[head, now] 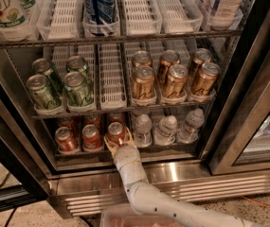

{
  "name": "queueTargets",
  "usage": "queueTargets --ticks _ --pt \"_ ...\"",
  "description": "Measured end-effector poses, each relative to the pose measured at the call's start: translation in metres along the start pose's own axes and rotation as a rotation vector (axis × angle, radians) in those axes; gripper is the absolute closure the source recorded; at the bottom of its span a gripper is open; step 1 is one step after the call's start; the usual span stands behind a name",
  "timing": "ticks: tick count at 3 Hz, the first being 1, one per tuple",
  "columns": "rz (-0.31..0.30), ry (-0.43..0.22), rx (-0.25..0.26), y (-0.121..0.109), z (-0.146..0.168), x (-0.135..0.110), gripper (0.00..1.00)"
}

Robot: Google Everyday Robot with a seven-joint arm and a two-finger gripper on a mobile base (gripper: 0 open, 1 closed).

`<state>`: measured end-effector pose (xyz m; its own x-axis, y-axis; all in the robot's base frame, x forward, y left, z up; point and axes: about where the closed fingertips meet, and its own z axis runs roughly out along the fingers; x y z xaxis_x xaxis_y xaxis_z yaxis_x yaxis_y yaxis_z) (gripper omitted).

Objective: Pick coke can from bottom shelf of fridge

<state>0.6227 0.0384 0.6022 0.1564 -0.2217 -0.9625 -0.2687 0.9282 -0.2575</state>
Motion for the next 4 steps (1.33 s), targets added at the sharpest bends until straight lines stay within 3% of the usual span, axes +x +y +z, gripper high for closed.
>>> queueTargets --ticks 3,4 --pt "0.041 -0.028 -0.040 -0.015 -0.012 -0.041 1.00" --pt "0.059 0.003 -0.100 -0.017 -0.025 -0.050 1.00"
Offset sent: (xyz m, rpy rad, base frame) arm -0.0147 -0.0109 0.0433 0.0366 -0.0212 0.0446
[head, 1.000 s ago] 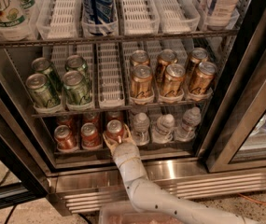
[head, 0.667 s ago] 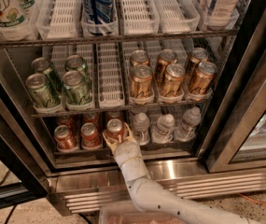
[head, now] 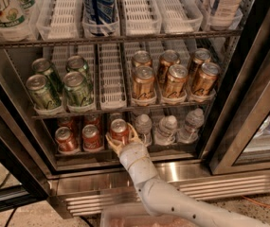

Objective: Pick coke can from bottom shelf of fridge

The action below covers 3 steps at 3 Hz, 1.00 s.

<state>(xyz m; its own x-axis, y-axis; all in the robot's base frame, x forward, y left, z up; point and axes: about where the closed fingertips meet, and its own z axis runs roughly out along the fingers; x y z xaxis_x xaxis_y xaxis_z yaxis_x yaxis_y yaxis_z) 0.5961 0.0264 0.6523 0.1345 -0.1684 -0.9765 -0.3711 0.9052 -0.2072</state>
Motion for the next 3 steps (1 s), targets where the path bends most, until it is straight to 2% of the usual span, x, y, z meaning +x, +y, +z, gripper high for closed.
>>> queueTargets --ticks 2,3 --pt "0.045 0.162 -0.186 -0.012 -0.036 0.012 1.00" --pt "0.034 0.203 -0.280 -0.020 -0.046 0.012 1.00"
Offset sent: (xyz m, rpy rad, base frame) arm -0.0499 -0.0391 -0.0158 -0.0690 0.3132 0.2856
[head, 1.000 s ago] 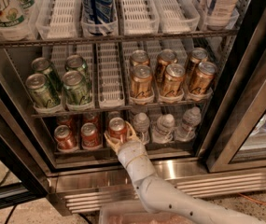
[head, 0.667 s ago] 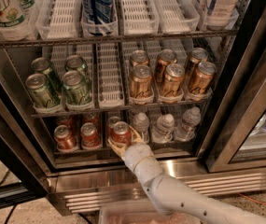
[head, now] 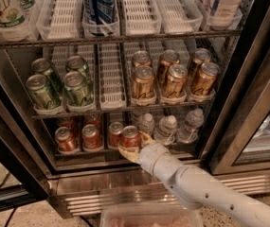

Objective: Pick coke can from bottom shelf of fridge

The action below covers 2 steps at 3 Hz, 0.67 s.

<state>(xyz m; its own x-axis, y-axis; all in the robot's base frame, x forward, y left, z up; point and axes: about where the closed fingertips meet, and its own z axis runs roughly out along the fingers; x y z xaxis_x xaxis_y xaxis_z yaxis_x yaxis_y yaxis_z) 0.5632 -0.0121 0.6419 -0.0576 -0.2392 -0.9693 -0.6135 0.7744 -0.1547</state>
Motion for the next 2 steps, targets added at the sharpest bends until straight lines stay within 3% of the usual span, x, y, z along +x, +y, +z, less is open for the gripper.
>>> queueTargets --ticks 1,2 --pt "-0.015 0.011 -0.024 -0.008 -0.005 0.000 1.00" --pt "-0.031 0.028 -0.001 -0.031 -0.012 0.005 1.00"
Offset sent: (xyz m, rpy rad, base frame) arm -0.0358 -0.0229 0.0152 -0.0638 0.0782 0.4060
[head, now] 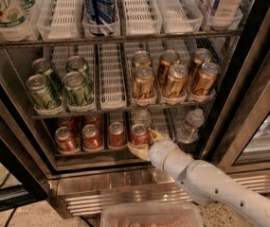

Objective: Pick coke can from bottom shelf of fridge

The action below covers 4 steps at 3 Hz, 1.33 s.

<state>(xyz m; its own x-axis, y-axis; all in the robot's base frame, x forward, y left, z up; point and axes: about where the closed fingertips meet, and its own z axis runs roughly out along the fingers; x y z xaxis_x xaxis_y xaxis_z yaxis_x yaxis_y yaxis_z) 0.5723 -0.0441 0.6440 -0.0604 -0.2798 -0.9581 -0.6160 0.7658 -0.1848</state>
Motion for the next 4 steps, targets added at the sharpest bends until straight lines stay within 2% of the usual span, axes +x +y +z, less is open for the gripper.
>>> queueTargets --ticks 1,2,3,4 --pt "-0.001 0.001 -0.003 0.001 0.000 0.000 1.00" --pt "0.003 0.023 -0.019 0.022 -0.013 0.011 1.00" --pt "0.014 0.034 0.033 0.078 -0.069 0.034 1.00" --pt "0.014 0.034 0.033 0.078 -0.069 0.034 1.00"
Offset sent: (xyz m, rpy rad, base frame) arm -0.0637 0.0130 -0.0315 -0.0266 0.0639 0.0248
